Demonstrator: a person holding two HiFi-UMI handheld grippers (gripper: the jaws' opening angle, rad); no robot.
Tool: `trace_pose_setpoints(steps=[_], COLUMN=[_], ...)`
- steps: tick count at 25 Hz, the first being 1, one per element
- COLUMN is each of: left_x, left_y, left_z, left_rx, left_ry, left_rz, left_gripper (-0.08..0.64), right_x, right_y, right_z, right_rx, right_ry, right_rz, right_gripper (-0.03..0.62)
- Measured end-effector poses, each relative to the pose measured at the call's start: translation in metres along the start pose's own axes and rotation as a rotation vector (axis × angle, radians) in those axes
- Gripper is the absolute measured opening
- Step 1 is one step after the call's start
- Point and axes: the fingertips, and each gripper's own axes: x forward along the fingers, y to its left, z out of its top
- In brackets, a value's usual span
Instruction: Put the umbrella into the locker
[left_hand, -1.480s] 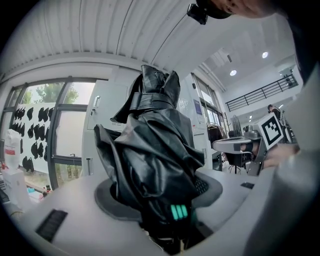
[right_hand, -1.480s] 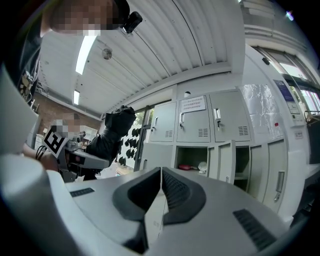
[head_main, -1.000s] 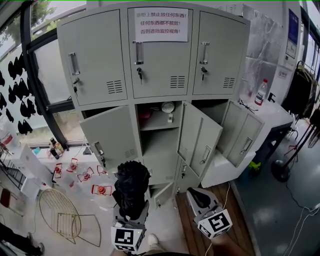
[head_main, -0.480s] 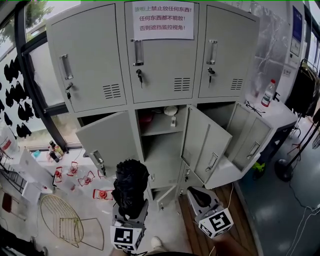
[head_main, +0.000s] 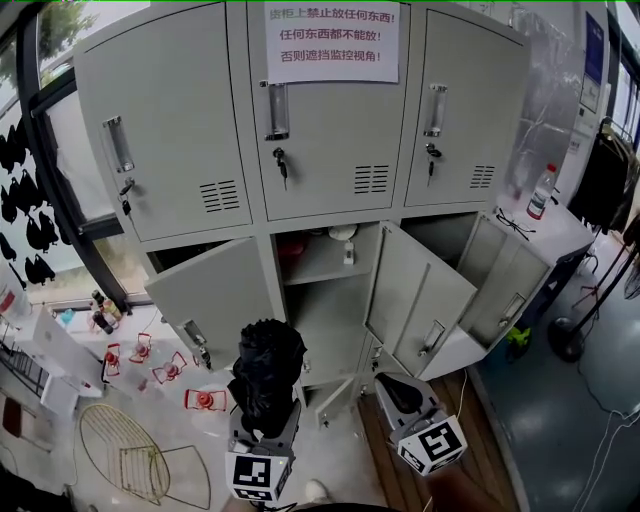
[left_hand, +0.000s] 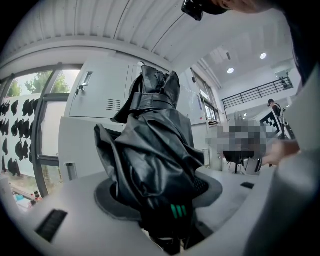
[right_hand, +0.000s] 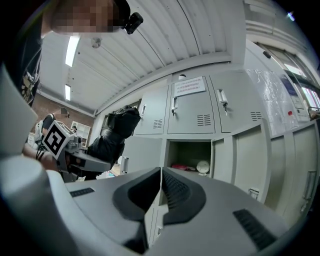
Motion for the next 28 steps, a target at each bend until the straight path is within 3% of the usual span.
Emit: trace_pose_setpoints(steps=[19,28], left_x=[0.044,0.058], left_y=[0.05,0.04], left_z=[-0.011,-0.032], left_rx=[0.007,-0.016], left_ry=[0.002,0.048], left_rz=[-0.104,-0.162], left_gripper=[0.259,0.259], right_x=[0.074,0.076], right_y=[0.007,0.002], right_z=[0.013,0.012], right_rx=[-0.031,-0.028], right_ry=[-0.029,-0.025], right_rz=[-0.06,-0.088], right_gripper=[0.032,0.032])
